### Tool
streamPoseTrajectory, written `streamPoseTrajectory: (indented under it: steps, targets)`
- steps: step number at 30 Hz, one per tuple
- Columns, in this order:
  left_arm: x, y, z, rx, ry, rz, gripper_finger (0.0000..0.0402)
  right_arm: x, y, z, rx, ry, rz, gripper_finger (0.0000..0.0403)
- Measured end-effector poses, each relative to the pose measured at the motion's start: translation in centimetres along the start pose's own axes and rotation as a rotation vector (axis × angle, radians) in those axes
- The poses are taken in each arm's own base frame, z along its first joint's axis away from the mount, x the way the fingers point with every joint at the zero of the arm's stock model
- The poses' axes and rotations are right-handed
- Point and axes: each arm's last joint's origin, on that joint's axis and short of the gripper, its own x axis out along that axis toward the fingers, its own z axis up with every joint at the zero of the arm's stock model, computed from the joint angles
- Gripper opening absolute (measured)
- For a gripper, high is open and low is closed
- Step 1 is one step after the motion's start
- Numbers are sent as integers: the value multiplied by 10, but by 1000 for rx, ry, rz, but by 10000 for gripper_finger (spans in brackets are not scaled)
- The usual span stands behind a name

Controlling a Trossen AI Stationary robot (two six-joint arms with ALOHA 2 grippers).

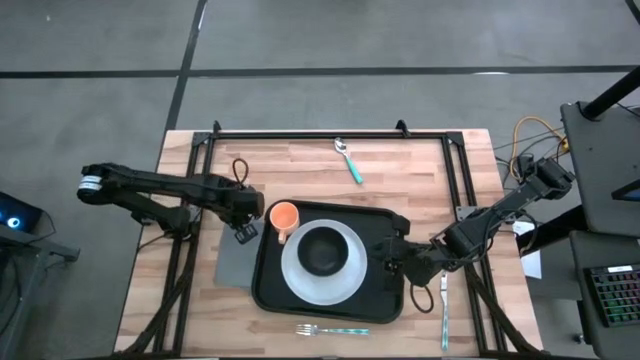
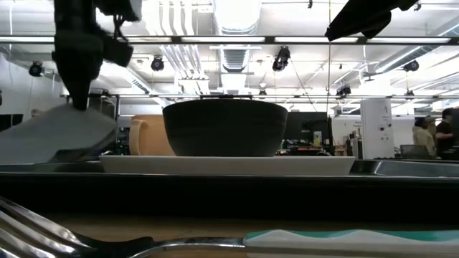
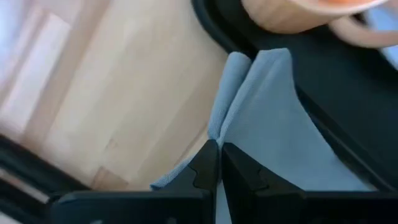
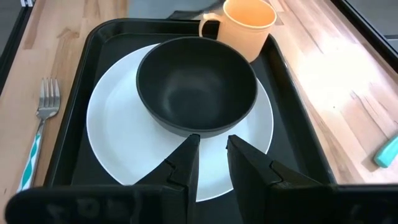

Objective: Set up tray
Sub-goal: Put the gray napkin on the black tray to the right of the white plate

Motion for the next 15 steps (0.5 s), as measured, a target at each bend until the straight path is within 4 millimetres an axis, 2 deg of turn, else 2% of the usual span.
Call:
streamPoseTrajectory:
  steps: [6, 15]
  targets:
    - [-29, 0, 4, 6, -26, 16, 0, 0, 0, 0, 3, 0, 0, 75]
    - [-37, 1, 3, 8, -3, 33, 0, 0, 0, 0, 0, -2, -3, 75]
